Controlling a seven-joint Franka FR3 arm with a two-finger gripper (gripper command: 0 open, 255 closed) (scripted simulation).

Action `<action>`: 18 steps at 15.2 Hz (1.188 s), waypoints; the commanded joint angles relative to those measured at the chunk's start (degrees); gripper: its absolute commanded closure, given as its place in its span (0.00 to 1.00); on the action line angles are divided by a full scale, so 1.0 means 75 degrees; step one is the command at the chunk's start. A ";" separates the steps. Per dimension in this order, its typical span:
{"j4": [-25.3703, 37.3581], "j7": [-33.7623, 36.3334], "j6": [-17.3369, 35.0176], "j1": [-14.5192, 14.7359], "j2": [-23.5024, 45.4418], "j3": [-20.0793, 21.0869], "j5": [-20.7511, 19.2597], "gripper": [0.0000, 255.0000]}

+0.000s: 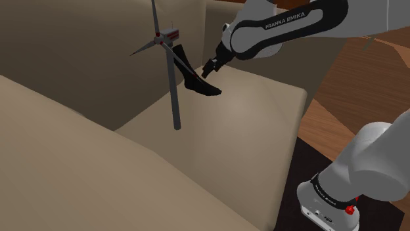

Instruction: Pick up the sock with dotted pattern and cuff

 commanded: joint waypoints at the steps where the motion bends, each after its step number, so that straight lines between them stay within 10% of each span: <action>1: 0.0335 -0.0399 0.0330 0.0120 0.0413 -0.0019 0.0435 0.00; 6: 0.1476 -0.1350 0.0928 0.0281 0.1565 0.0151 0.1532 0.00; 16: 0.1241 -0.1988 0.1578 0.0207 0.1987 0.0342 0.2177 0.00; 17: 0.1234 -0.1991 0.1584 0.0208 0.1986 0.0344 0.2181 1.00; 18: 0.1233 -0.1992 0.1585 0.0208 0.1987 0.0345 0.2182 1.00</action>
